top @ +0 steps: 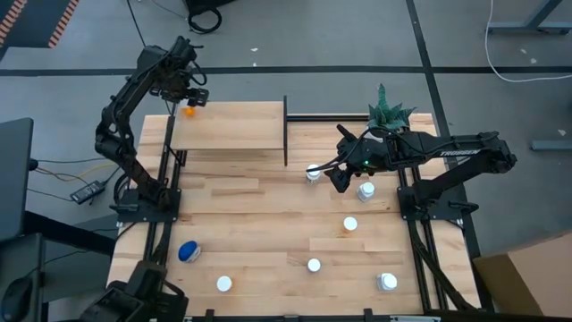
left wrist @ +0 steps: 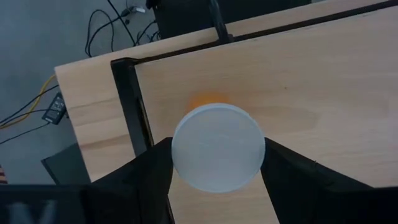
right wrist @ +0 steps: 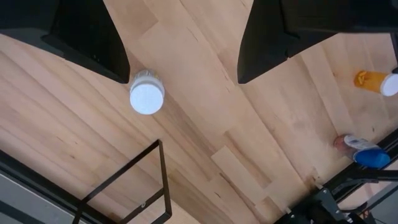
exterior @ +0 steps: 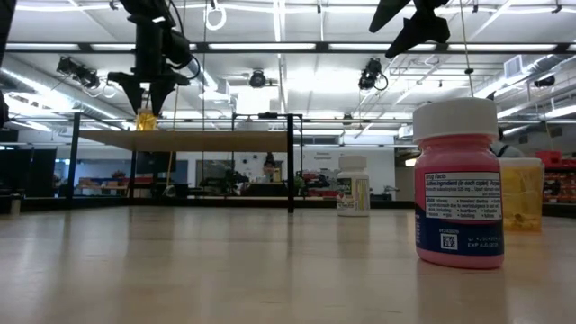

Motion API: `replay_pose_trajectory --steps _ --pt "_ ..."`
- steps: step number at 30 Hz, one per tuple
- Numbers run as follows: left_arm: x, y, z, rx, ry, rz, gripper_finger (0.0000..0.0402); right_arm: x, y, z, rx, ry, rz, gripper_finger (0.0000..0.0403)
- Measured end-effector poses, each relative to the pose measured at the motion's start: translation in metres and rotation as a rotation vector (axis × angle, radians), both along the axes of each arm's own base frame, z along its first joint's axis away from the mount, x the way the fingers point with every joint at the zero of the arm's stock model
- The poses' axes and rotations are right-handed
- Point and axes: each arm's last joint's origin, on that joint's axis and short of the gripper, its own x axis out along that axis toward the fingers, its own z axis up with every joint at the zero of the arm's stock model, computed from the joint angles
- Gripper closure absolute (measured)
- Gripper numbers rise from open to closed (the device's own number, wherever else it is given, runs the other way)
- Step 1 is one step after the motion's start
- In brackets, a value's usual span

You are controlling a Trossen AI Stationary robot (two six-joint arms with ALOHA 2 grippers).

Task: Pick and place medicine bottles onto shelf by color
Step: Put the top left orange pill bottle on the shelf

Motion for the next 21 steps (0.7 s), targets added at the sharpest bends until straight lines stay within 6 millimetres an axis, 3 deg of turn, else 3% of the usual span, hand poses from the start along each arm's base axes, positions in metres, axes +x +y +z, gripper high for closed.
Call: replay_pose_trajectory --steps 21 --pt "-0.0022 0.0045 -0.0004 0.022 -0.009 0.014 0.0165 0.0 0.0001 0.0 0.001 0.0 0.0 0.0097"
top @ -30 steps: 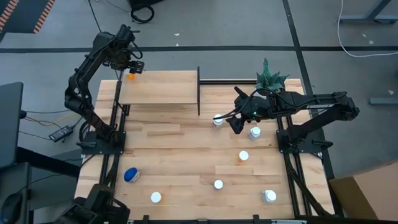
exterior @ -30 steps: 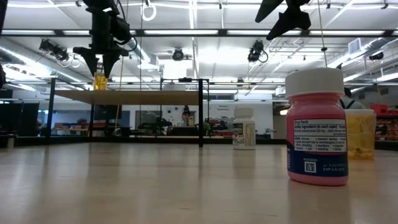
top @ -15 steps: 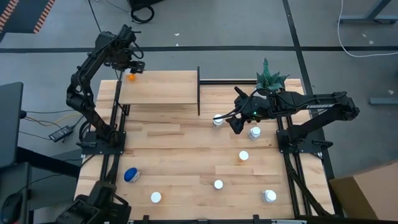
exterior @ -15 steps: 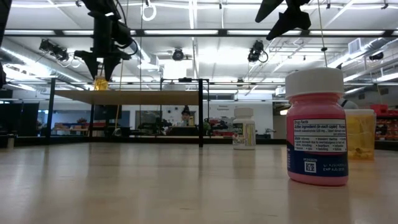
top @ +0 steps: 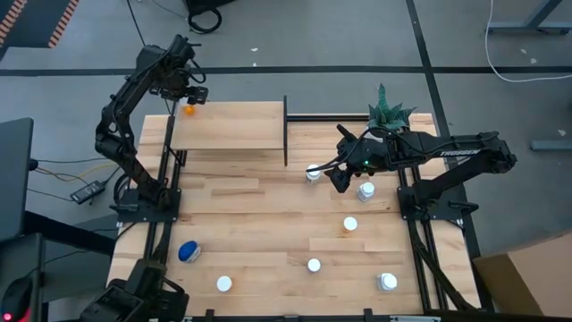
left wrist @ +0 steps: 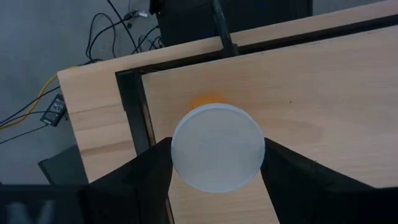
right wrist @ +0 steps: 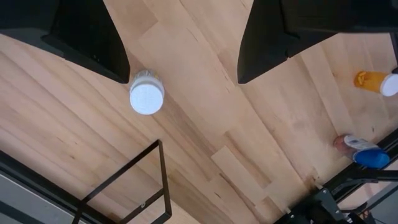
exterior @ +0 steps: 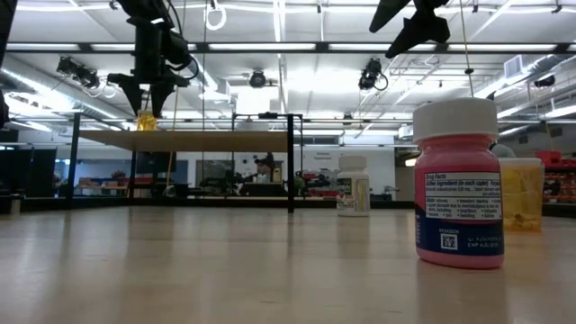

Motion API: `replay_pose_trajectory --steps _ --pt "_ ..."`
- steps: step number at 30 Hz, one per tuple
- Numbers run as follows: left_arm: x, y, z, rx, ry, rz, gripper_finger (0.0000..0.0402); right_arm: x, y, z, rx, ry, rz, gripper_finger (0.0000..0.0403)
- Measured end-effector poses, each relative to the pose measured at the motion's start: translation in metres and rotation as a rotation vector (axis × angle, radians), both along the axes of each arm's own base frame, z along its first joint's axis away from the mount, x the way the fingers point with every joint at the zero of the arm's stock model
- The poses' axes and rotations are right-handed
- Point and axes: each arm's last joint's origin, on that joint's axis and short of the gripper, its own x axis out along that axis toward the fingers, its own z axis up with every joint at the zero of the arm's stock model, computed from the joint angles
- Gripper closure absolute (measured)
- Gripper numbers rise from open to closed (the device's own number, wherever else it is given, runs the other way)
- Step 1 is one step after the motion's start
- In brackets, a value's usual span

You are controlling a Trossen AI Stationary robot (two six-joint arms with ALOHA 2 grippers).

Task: Pick and place medicine bottles onto shelf by color
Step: Put the top left orange pill bottle on the shelf, then put the white pill bottle on the shelf

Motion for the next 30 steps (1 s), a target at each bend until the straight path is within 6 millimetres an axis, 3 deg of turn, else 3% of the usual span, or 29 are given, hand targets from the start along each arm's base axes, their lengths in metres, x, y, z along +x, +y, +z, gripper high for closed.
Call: replay_pose_trajectory --steps 10,21,30 --pt "0.0005 -0.0002 -0.0001 -0.005 -0.011 -0.004 0.0161 0.0 0.0 0.0 0.007 -0.002 -0.007 0.0097" --pt "0.0009 0.0002 0.0 -0.002 -0.021 0.001 0.0126 0.0 0.0 0.0 0.007 -0.002 -0.008 0.0097" --pt "0.0008 -0.0002 0.0005 -0.001 -0.023 -0.005 0.0135 0.0 0.0 0.0 0.006 -0.002 -0.006 0.0097"
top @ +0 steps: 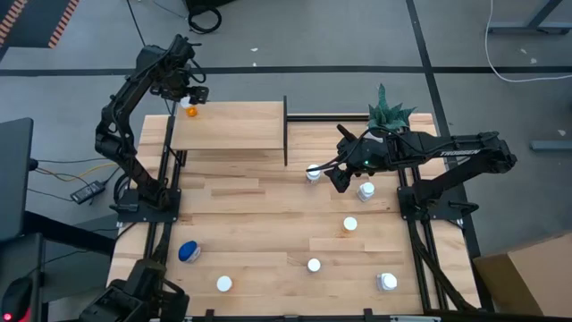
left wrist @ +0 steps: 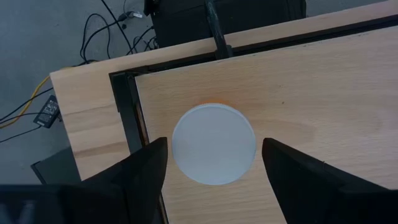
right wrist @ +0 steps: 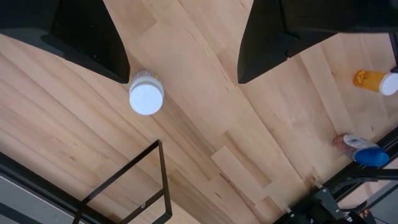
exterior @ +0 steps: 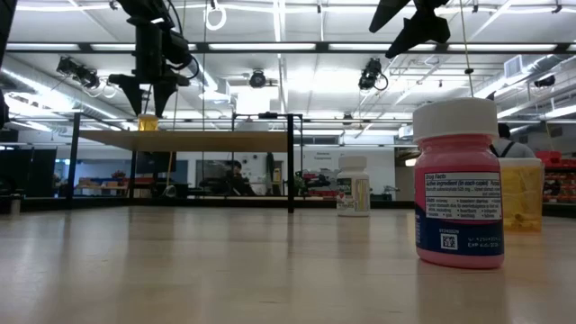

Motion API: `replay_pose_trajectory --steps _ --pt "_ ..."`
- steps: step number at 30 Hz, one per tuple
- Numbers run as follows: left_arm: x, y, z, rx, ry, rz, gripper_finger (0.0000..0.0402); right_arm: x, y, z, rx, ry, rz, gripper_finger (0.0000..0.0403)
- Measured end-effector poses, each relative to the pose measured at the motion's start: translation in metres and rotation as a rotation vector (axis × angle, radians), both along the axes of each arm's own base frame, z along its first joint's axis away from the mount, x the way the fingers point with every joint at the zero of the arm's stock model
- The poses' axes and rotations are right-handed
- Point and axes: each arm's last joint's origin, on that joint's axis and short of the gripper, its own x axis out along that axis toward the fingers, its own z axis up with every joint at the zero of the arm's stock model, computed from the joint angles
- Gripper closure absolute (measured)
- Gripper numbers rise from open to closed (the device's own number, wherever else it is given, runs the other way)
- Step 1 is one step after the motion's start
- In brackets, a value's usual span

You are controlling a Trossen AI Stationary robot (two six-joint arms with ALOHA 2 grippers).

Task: Pick and place medicine bottles onto shelf by color
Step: Put the white pill bottle on the shelf

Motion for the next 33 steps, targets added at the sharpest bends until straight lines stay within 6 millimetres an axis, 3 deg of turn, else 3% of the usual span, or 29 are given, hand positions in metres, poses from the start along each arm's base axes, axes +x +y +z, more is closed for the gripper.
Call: replay_pose_trajectory --steps 9,20,28,33 --pt "-0.001 -0.002 0.019 0.045 -0.005 -0.025 0.0137 0.0 0.0 0.0 -0.007 0.002 0.007 0.0097" --pt "0.006 -0.018 0.068 0.152 -0.032 -0.099 0.0135 0.0 0.0 0.0 -0.016 0.003 0.002 0.0097" --pt "0.05 -0.058 0.105 0.252 -0.125 -0.356 0.0142 0.003 -0.001 -0.002 -0.041 0.015 -0.016 0.0097" --pt "0.086 -0.095 0.114 0.236 -0.215 -0.555 0.0142 0.022 0.0 -0.021 -0.046 0.118 0.083 0.0097"
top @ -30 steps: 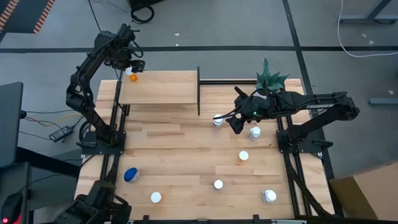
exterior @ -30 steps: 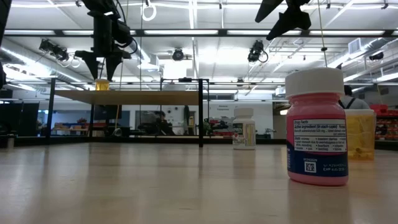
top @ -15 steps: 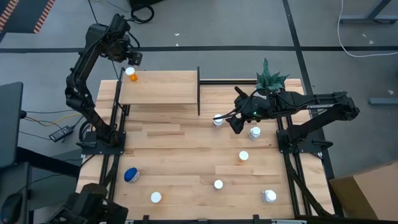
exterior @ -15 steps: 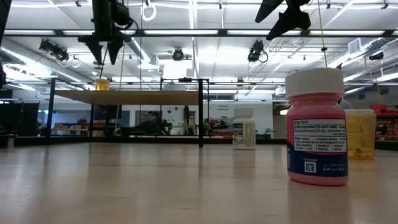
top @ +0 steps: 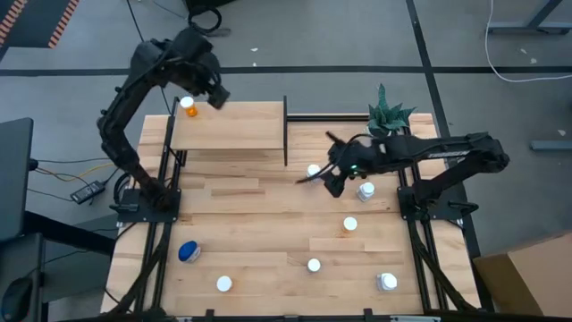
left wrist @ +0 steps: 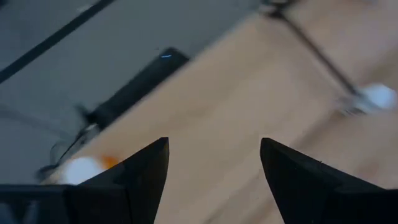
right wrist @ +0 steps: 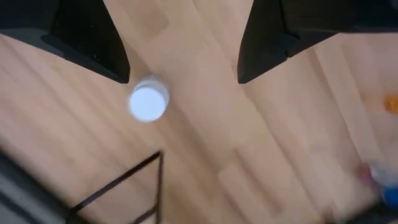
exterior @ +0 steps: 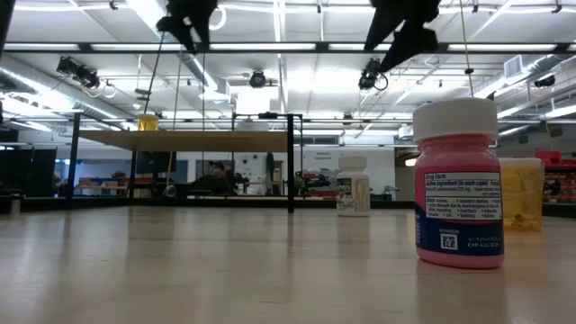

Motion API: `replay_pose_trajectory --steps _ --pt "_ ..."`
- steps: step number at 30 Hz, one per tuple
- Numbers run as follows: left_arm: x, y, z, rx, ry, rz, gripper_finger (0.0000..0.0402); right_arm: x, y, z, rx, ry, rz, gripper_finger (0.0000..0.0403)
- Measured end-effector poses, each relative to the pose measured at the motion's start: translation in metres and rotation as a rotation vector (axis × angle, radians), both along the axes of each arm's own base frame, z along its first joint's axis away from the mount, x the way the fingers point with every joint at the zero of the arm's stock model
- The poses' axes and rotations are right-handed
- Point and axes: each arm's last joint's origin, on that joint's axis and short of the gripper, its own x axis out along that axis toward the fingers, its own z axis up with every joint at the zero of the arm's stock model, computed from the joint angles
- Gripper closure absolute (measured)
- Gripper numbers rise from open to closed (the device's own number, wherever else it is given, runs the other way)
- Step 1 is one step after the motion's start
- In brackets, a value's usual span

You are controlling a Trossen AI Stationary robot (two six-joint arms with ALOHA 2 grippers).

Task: Pick and place medicine bottles onto shelf by color
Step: Put the white pill bottle on the shelf

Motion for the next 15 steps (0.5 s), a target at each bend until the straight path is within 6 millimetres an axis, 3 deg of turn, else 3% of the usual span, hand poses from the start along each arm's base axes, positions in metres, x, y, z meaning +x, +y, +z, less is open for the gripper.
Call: replay_pose_trajectory --steps 9,15 --pt "0.041 -0.059 -0.001 -0.008 0.011 -0.263 0.0147 0.04 0.0 -0.05 -0.063 0.207 0.091 0.0097" --pt "0.039 -0.09 0.009 -0.01 -0.043 -0.306 0.0148 0.052 -0.013 -0.068 -0.07 0.267 0.071 0.0097"
